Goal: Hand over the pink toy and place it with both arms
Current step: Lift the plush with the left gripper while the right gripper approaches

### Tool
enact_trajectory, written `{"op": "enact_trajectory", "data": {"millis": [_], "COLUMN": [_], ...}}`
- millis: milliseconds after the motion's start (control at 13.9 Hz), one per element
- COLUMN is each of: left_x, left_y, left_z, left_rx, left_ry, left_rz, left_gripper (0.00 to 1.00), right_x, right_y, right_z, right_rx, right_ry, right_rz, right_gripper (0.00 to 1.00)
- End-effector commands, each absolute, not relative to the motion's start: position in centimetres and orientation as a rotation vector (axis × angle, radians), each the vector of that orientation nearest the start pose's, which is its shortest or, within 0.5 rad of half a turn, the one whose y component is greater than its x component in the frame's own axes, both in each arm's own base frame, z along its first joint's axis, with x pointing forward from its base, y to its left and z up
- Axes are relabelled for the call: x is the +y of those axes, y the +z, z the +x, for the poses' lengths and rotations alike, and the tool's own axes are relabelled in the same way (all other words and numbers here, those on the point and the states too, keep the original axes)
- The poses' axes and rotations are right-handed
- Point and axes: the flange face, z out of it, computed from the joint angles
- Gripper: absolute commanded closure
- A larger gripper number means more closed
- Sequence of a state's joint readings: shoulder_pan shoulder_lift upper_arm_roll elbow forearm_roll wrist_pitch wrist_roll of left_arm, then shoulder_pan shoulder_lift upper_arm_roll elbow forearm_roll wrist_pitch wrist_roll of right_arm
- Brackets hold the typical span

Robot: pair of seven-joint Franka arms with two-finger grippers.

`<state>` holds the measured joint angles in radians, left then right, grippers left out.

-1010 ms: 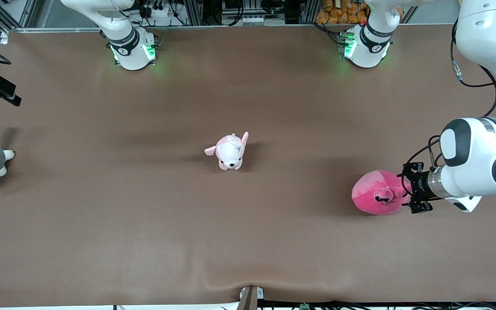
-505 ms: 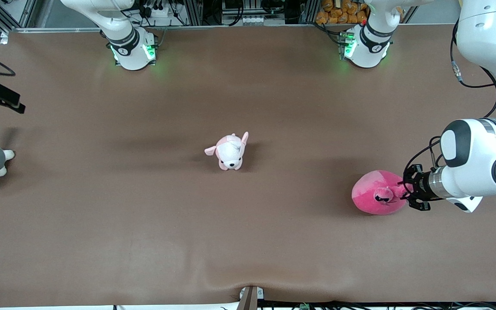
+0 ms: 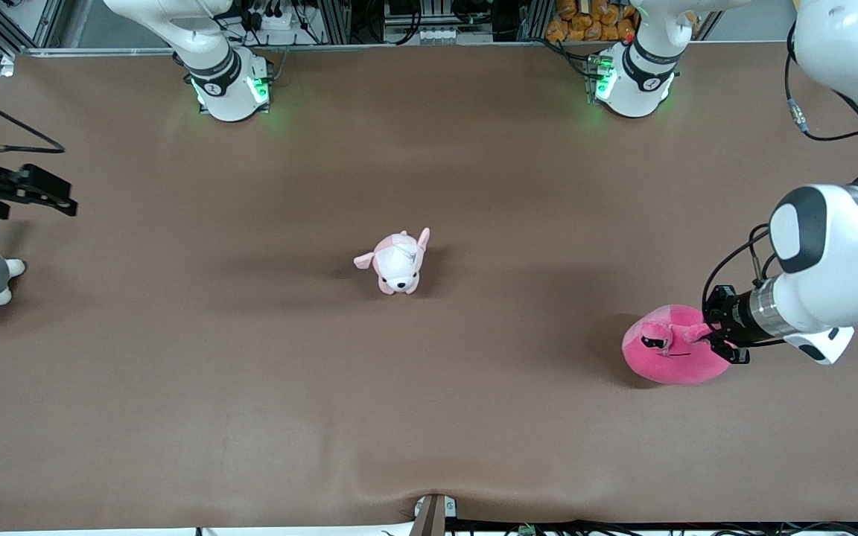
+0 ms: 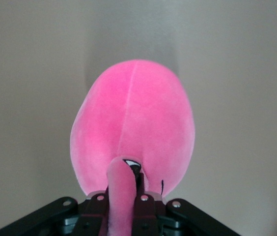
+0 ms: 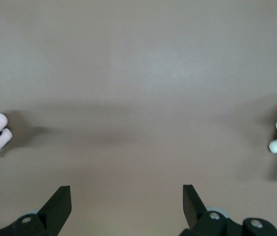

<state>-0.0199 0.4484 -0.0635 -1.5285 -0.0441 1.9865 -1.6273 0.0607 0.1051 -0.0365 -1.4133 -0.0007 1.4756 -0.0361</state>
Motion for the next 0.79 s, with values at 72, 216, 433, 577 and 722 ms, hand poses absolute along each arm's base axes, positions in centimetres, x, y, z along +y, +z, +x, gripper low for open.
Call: {"op": "enact_trajectory", "data": {"millis": [72,216,433,577,722], "left_x": [-11.3,-15.4,-23.8,-29.2,-34.0], "left_y": [48.0,51.1,54.2,54.5,55.4], "left_z": [66.8,65.2,62.8,60.5,58.7], "left_rx": [-2.221,-2.253,-2.351,-2.393,-2.46], "left_ry": [-0.062,-0.087,-0.093,-0.056,-0.035], "left_rz": [-2.396,-2.423,-2.403,-2.369,-2.336], "left_gripper": [1.0,1.0,1.0,1.0,1.0], "right_x": [4.6,5.9,10.7,14.4,18.2], "right_y": [62.3,61.9,62.1,62.2,62.1], "right_z": [60.7,61.3,60.7,60.5,60.0], "right_rx": [0.117,0.329,0.604,0.85,1.104], "right_ry": [0.051,0.07,0.129,0.138,0.153], "right_rz": [-3.025,-2.903,-2.839,-2.769,-2.675], "right_gripper": [0.0,0.0,0.0,0.0,0.0]}}
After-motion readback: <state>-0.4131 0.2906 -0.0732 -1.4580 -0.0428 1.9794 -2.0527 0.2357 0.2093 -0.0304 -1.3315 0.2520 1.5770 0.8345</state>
